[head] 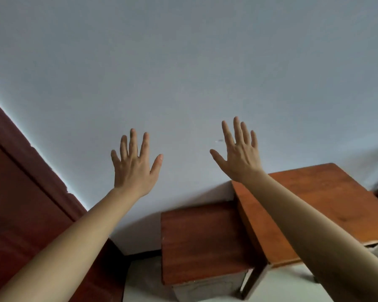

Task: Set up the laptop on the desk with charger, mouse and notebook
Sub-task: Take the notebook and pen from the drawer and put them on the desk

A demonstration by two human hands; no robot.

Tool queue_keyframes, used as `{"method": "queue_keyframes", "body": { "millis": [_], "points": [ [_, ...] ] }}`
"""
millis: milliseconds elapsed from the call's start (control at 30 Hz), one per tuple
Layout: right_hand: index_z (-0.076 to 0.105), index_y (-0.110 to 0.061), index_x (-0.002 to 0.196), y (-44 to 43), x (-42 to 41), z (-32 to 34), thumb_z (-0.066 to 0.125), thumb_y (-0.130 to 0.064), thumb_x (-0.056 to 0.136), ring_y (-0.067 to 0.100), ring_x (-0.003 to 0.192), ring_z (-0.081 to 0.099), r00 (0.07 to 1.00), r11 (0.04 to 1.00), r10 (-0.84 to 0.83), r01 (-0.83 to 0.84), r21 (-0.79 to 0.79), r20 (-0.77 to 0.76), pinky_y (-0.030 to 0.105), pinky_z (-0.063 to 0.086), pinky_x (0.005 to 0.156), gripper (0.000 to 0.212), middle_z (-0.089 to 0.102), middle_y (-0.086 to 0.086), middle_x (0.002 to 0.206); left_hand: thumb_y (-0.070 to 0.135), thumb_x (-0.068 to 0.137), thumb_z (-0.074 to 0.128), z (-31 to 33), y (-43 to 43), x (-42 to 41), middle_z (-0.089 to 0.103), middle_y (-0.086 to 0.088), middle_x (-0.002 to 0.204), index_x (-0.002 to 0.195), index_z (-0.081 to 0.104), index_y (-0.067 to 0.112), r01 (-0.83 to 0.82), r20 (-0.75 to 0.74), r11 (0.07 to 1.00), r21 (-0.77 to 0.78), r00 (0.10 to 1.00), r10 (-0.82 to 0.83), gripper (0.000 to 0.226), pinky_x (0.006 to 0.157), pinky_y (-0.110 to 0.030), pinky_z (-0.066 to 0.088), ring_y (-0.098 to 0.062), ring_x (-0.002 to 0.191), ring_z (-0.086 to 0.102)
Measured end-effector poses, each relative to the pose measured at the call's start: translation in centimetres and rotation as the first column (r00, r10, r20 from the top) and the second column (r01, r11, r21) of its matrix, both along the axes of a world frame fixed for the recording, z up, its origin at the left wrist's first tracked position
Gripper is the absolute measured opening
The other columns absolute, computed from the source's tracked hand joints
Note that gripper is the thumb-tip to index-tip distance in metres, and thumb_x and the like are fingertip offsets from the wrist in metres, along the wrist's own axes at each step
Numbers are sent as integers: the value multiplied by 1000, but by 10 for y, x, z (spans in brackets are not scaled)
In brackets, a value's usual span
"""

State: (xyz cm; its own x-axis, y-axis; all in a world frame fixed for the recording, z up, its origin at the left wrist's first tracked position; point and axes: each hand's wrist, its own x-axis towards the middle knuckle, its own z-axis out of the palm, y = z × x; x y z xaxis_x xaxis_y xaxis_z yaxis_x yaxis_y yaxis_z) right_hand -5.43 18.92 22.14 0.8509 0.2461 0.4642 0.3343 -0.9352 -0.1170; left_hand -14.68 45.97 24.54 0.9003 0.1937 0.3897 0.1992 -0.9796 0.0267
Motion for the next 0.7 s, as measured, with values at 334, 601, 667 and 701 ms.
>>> {"method": "queue_keyframes", "body": {
  "millis": [334,601,667,701],
  "points": [
    [1,-24,164,-9,-54,-107,37,-67,98,34,158,5,973,998,-53,45,-38,-225,53,14,126,87,-2,15,171,56,99,26,-130,-3,-21,2,-15,166,158,9,20,45,-142,969,-244,986,-82,71,115,-62,19,-38,150,8],
    [3,-22,164,-33,-105,-311,44,-66,97,34,156,19,919,987,-45,103,126,-392,47,26,122,89,3,17,171,54,97,40,-337,-39,-66,19,-25,160,156,23,9,-166,-268,895,-415,962,54,76,110,-63,29,-47,144,23],
    [-2,-21,164,-43,-120,-369,45,-66,97,35,155,18,902,983,-65,132,130,-427,48,27,121,93,0,16,171,55,92,42,-388,-48,-78,23,-32,157,154,25,3,-205,-270,873,-443,959,88,82,109,-63,32,-50,141,28],
    [-4,-19,163,-47,-126,-387,45,-66,97,36,155,18,903,979,-76,147,137,-424,49,26,121,95,-2,17,171,55,91,44,-405,-52,-82,22,-33,156,154,23,2,-217,-259,864,-455,960,104,85,109,-62,31,-50,141,28]
  ]
}}
